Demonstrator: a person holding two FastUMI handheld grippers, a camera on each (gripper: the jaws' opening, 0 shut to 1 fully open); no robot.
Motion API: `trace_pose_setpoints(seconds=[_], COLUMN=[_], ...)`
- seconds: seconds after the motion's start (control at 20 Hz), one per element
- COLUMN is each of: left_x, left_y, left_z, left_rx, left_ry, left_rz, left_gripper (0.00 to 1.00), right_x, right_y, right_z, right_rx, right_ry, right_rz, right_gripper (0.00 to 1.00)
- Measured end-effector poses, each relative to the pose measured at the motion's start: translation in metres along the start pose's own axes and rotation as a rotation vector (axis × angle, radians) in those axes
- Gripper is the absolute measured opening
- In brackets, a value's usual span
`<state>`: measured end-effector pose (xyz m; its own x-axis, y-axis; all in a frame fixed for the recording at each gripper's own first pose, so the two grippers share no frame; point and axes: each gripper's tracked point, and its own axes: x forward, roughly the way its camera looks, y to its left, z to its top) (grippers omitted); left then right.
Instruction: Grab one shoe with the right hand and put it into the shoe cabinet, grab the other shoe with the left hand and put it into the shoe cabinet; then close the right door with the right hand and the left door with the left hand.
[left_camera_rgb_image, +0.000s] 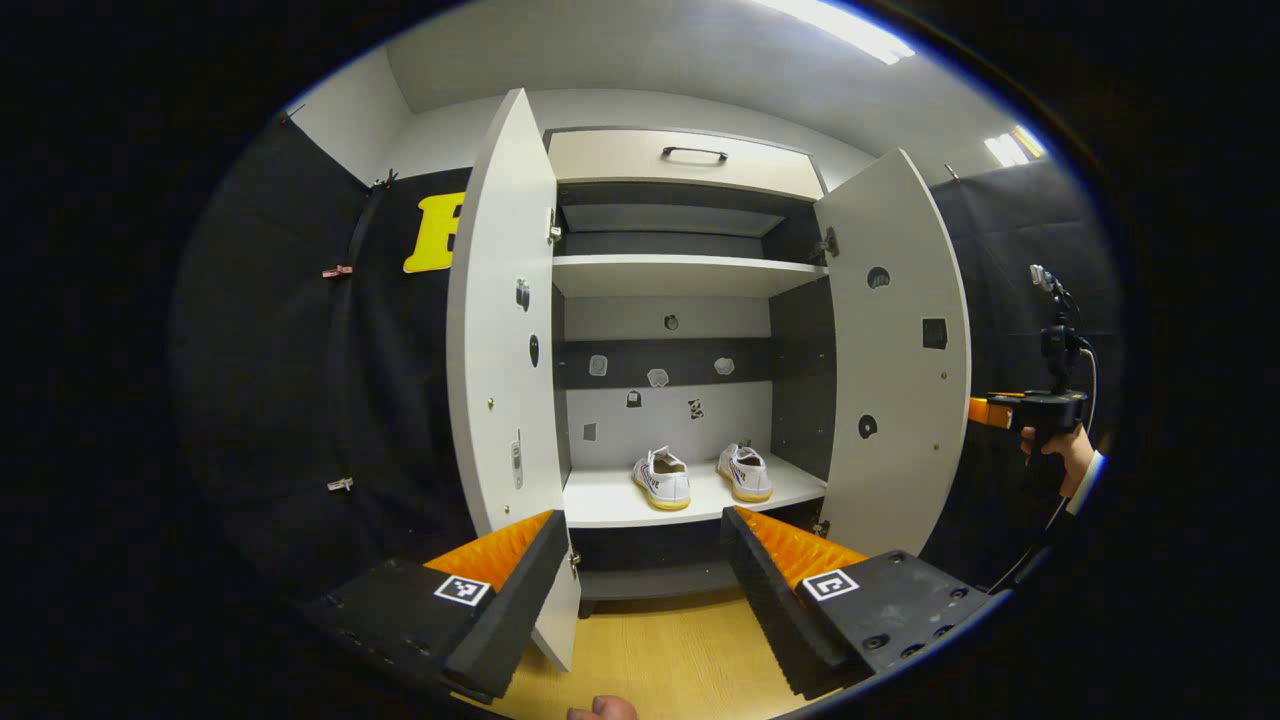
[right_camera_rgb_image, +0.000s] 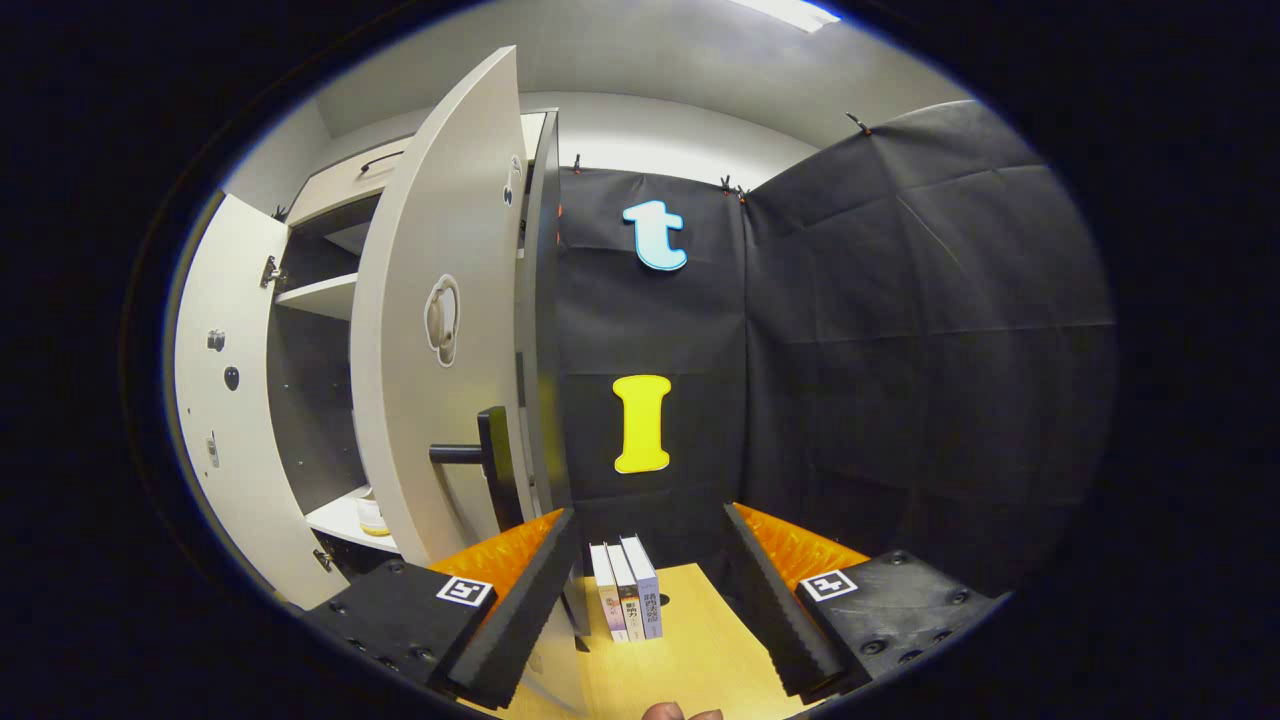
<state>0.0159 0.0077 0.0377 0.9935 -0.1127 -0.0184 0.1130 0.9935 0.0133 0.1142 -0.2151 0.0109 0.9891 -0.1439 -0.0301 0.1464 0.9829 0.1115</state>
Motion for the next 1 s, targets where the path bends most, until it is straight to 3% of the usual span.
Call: trace_pose_setpoints(seconds=[0.25,0.3,0.35,0.65,1.0], left_x=[-0.005,-0.006,-0.006,-0.007,-0.009], left_y=[0.024,0.029,0.035,0.063,0.067], left_z=[0.004,0.004,0.002,0.003,0.003], left_rx=[-0.027,-0.032,-0.034,-0.047,-0.038], left_ry=[-0.022,-0.020,-0.019,-0.020,-0.016], left_rz=[0.024,0.033,0.044,0.102,0.113], left_gripper=[0.97,0.97,0.97,0.96,0.97], right_x=[-0.010,-0.011,-0.013,-0.019,-0.016], right_y=[0.019,0.025,0.033,0.079,0.134], right_z=[-0.001,-0.001,-0.002,-0.009,-0.021], right_rx=[-0.011,-0.003,0.007,0.056,0.088], right_ry=[0.000,0.000,-0.001,0.001,0.027], right_rz=[-0.014,-0.009,0.000,0.055,0.167], right_gripper=[0.95,0.91,0.96,1.00,0.97])
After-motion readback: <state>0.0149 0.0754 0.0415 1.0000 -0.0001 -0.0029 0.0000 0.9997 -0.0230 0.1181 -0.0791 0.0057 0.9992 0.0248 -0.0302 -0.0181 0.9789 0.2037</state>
